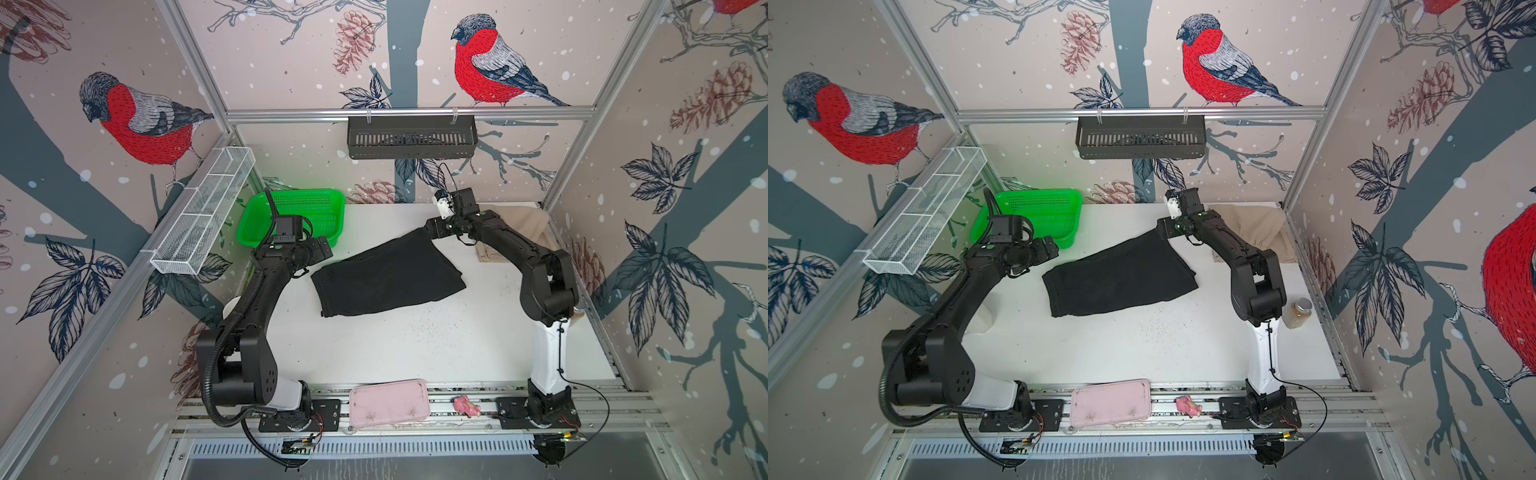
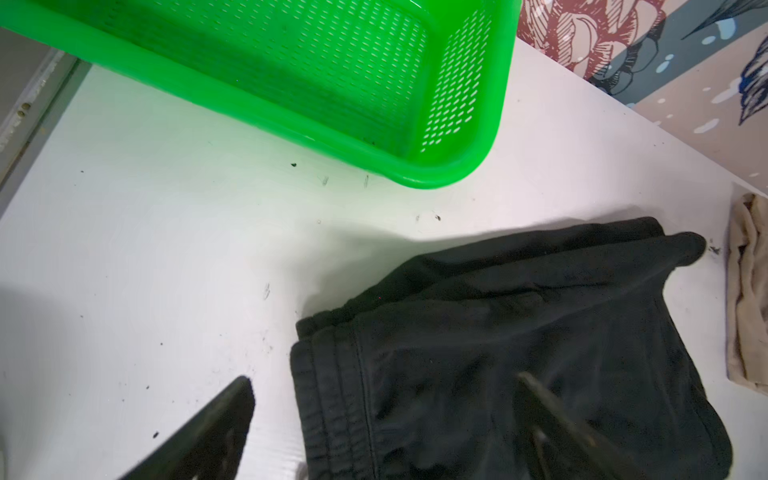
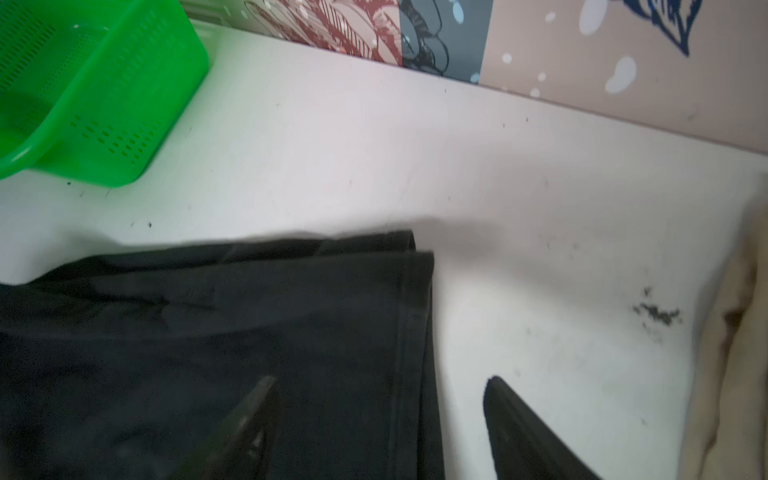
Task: Fold and stack the shorts
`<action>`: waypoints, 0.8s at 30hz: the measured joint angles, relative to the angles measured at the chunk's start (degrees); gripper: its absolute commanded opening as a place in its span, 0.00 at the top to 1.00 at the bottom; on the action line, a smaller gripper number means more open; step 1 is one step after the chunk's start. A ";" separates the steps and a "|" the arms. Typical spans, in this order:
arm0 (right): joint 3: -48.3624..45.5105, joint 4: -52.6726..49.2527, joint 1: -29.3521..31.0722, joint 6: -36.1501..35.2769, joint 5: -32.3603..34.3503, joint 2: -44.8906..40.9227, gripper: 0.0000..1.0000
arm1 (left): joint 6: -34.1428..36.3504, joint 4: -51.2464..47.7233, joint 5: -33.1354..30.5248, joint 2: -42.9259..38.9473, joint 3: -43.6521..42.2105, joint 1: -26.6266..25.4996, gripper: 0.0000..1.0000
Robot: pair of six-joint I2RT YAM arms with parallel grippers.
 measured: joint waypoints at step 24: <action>8.04 17.35 9.20 5.81 -13.07 21.20 0.77 | -2.29 38.40 7.23 1.77 -26.88 -2.67 0.03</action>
